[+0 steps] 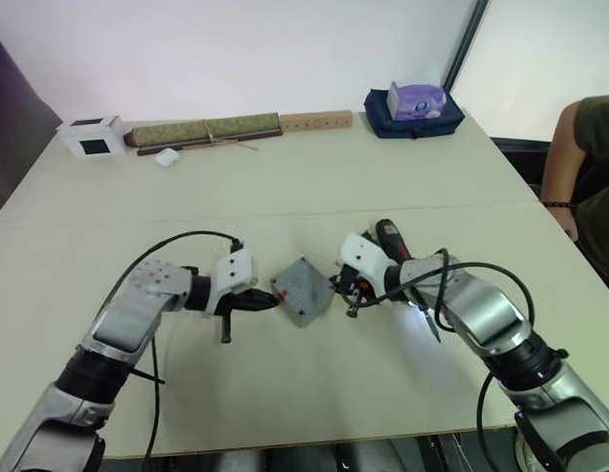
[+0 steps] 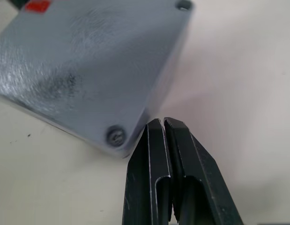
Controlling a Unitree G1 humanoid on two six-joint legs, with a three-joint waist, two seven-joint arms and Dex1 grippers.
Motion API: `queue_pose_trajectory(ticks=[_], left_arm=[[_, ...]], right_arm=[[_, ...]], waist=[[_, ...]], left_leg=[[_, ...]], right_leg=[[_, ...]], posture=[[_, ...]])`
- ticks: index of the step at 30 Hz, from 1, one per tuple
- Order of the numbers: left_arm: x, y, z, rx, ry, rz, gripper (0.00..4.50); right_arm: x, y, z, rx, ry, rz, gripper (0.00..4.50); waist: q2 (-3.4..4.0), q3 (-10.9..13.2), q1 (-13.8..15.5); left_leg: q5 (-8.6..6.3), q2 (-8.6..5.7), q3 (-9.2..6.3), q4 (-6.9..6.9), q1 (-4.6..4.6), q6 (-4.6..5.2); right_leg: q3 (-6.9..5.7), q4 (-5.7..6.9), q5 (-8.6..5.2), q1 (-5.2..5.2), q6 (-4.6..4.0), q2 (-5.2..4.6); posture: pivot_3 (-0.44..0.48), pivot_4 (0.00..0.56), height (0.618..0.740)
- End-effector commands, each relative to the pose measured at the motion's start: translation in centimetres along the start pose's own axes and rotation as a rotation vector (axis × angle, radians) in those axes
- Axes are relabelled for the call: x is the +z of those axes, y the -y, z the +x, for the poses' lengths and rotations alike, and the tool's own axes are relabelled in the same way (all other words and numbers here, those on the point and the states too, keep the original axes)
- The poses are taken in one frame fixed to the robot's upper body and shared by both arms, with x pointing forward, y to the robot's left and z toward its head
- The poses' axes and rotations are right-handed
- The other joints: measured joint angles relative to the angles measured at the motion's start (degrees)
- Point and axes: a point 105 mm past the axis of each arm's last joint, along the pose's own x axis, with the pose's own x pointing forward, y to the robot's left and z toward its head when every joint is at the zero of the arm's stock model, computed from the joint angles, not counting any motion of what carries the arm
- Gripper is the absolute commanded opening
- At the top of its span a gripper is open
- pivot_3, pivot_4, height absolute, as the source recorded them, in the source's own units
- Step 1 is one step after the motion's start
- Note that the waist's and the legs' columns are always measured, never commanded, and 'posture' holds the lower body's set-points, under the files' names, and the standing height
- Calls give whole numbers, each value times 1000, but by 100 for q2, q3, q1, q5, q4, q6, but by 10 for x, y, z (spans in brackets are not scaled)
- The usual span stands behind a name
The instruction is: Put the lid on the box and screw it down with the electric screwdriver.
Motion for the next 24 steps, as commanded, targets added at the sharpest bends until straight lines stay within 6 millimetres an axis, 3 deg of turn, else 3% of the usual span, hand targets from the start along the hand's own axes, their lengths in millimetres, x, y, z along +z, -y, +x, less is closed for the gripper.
queue_pose_trajectory(ticks=[1,13,18,24], left_arm=[[11,-11,-3,31,18,44,0],[13,-14,-7,29,12,61,0],[15,-7,-27,27,-9,78,0],[34,-2,-37,40,43,92,0]], right_arm=[[15,-21,-4,85,61,-31,62],[12,-19,-11,41,47,-42,62],[6,17,-46,-233,34,10,62],[-6,14,-77,-348,30,138,62]], waist=[[0,0,2],[0,0,-3],[0,0,0],[-3,-1,20]], left_leg=[[0,0,0,0,0,0],[0,0,-1,0,1,0],[0,0,-1,0,0,0],[0,0,-2,1,0,0]], right_leg=[[0,0,0,0,0,0],[0,1,0,0,0,1],[0,1,0,-1,0,0],[0,5,0,0,0,-2]], posture=[[0,150,740],[0,150,740],[0,150,740],[0,150,740]])
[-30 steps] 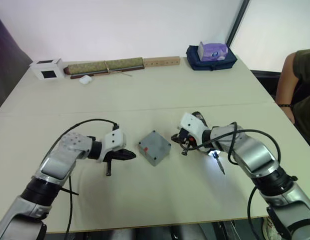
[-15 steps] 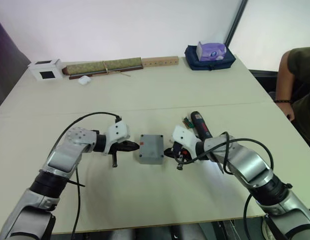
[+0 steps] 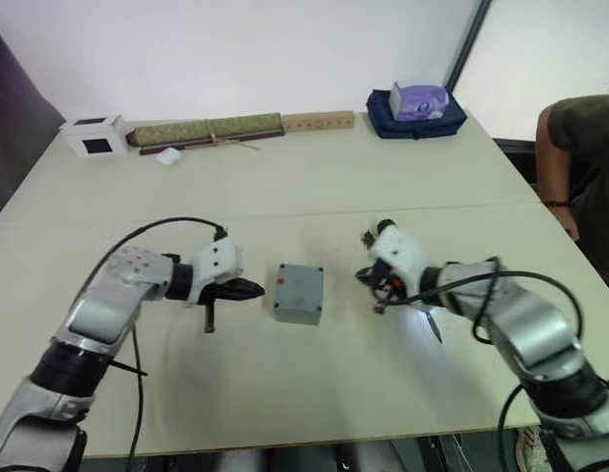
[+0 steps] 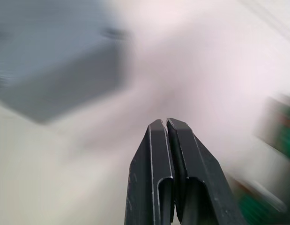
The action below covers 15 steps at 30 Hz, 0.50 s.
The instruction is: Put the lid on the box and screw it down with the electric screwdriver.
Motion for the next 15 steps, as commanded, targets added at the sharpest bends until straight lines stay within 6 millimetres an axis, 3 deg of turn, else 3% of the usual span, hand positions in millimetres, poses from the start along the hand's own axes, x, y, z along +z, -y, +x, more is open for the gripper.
queue_pose_trajectory(ticks=[1,10,13,15], left_arm=[[23,0,-5,13,62,49,0],[43,-6,5,11,122,99,0],[45,-8,6,11,127,105,0],[46,-8,7,12,130,107,0]], right_arm=[[6,-2,-14,-42,32,27,62],[-15,8,-12,-157,-37,127,62],[-23,12,-12,-174,-72,140,877],[-27,16,-13,-194,-89,143,1727]], waist=[[-1,-1,-11],[-2,-2,-12],[-2,-2,-20],[-2,-2,-42]], left_leg=[[0,0,1,0,0,0],[0,0,1,2,4,0],[1,-2,2,4,4,-1],[0,-1,2,4,4,-1]], right_leg=[[1,1,0,0,0,0],[2,7,0,1,0,4],[3,7,0,2,0,3],[3,7,0,2,0,4]], posture=[[0,150,740],[0,150,740],[0,150,740],[0,150,740]])
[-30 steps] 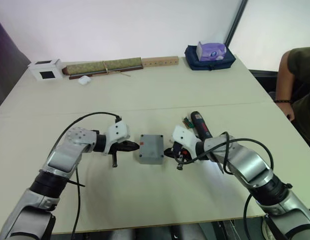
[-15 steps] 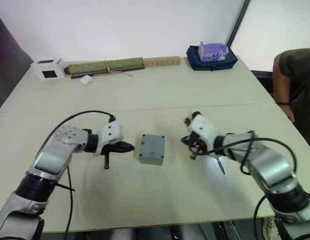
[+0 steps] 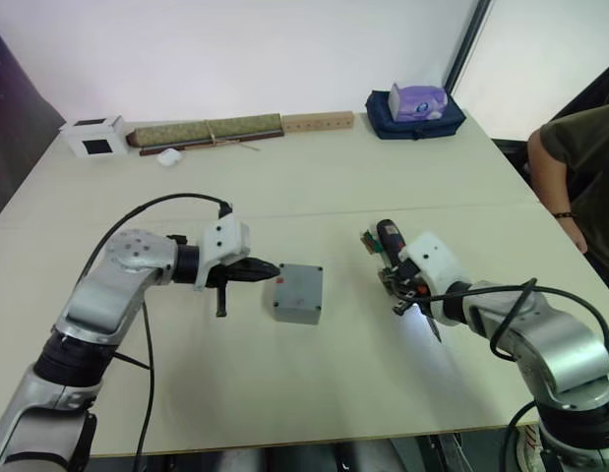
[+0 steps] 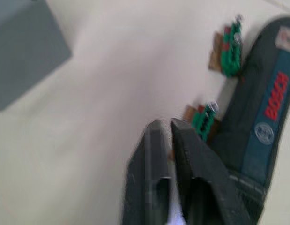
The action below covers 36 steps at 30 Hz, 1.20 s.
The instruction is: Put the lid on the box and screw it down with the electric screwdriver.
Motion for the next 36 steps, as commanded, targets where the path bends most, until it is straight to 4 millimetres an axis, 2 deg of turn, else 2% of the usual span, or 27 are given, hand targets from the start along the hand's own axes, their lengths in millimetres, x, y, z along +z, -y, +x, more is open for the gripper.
queue_pose_trajectory(ticks=[1,4,7,8,12,21,29,36], left_arm=[[9,-2,1,4,22,37,0],[10,-2,2,5,26,38,0],[11,-3,3,7,29,38,0],[11,-3,3,8,30,38,0],[10,-3,4,10,33,39,0],[13,-2,7,16,44,44,0],[13,-3,6,24,46,44,0],[14,-3,6,29,48,46,0]], right_arm=[[0,12,-3,-62,0,-6,2139],[0,19,-3,-86,-2,-3,3375],[1,21,-4,-87,0,0,4267],[2,22,-4,-89,4,4,4390],[13,18,1,-56,49,66,4390],[25,12,17,-44,86,88,4390],[21,14,30,-67,57,78,4390],[20,14,31,-73,52,83,4390]], waist=[[0,0,-12],[-2,-1,-8],[-5,-3,-3],[-7,-4,-2],[-6,-4,-15],[-6,-4,-3],[-6,-4,-5],[-6,-4,-1]], left_leg=[[0,1,0,0,0,0],[0,1,-2,0,1,0],[0,1,-1,4,2,0],[0,1,-1,5,2,0],[1,1,-1,5,3,-1],[1,0,-2,4,3,-1],[1,1,-2,4,2,-1],[1,1,-2,4,3,-1]], right_leg=[[0,0,0,0,0,1],[0,1,0,0,0,2],[0,1,1,5,-1,1],[0,1,1,5,-1,1],[0,1,2,5,-1,2],[0,3,2,5,-1,0],[0,3,2,4,-1,0],[0,4,2,4,-2,1]], posture=[[0,150,740],[0,150,740],[0,150,740],[0,150,740],[0,150,740],[0,150,740],[0,150,740],[0,150,740]])
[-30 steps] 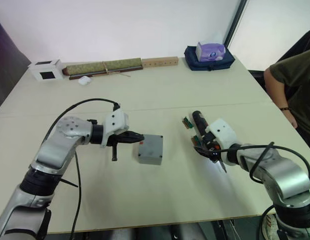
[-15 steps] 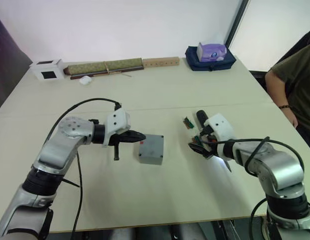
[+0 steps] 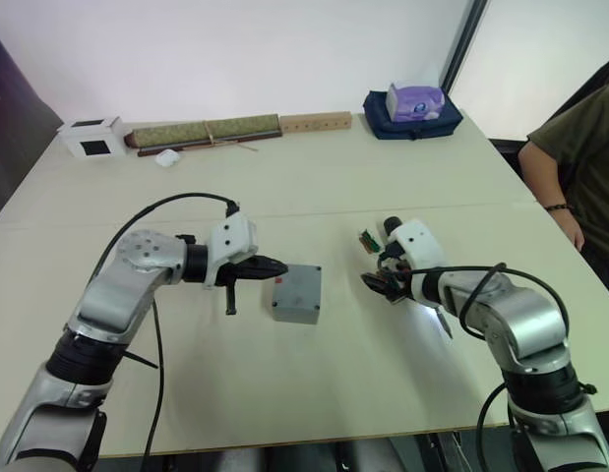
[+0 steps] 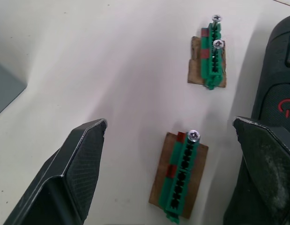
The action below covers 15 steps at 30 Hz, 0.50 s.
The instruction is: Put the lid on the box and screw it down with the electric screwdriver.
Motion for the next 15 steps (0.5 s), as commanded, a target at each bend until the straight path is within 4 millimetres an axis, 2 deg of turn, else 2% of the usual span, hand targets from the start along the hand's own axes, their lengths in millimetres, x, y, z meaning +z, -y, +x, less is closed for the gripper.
queue_pose_trajectory(ticks=[1,4,5,6,7,8,10,13,15], left_arm=[[12,-2,-2,12,20,50,0],[12,-2,-2,13,21,51,0],[12,-2,-1,13,21,51,0],[12,-2,-1,13,21,52,0],[12,-2,-1,13,21,52,0],[13,-2,-1,13,21,52,0],[13,-2,-2,13,22,53,0],[13,-2,-1,13,23,55,0],[14,-2,-1,11,25,54,0]], right_arm=[[6,4,-3,-23,28,-6,4390],[6,5,-2,-27,28,-4,3762],[6,5,-2,-28,28,-3,3320],[6,6,-3,-29,27,-3,3075],[6,6,-3,-30,27,-3,2715],[6,6,-3,-29,27,-7,2165],[6,6,-4,-30,28,-9,1600],[5,8,-4,-38,26,-7,164],[5,8,-4,-40,25,-4,10]], waist=[[0,0,5],[0,0,1],[0,0,0],[0,0,0],[0,0,0],[0,0,0],[0,0,-5],[0,0,-3],[0,0,-3]], left_leg=[[0,0,0,0,0,0],[0,0,0,0,0,0],[0,0,0,0,0,0],[0,0,0,0,0,0],[0,0,-1,0,0,0],[0,0,-1,0,0,0],[0,0,-1,0,0,0],[0,0,-1,0,0,0],[0,0,-1,0,0,0]], right_leg=[[0,0,0,0,0,0],[0,0,0,0,0,0],[0,0,0,0,0,0],[0,0,0,0,0,0],[0,0,0,0,0,0],[0,0,0,0,0,0],[0,0,0,0,0,0],[0,0,0,0,0,0],[0,0,0,0,0,0]], posture=[[0,150,740],[0,150,740],[0,150,740],[0,150,740],[0,150,740],[0,150,740],[0,150,740],[0,150,740],[0,150,740]])
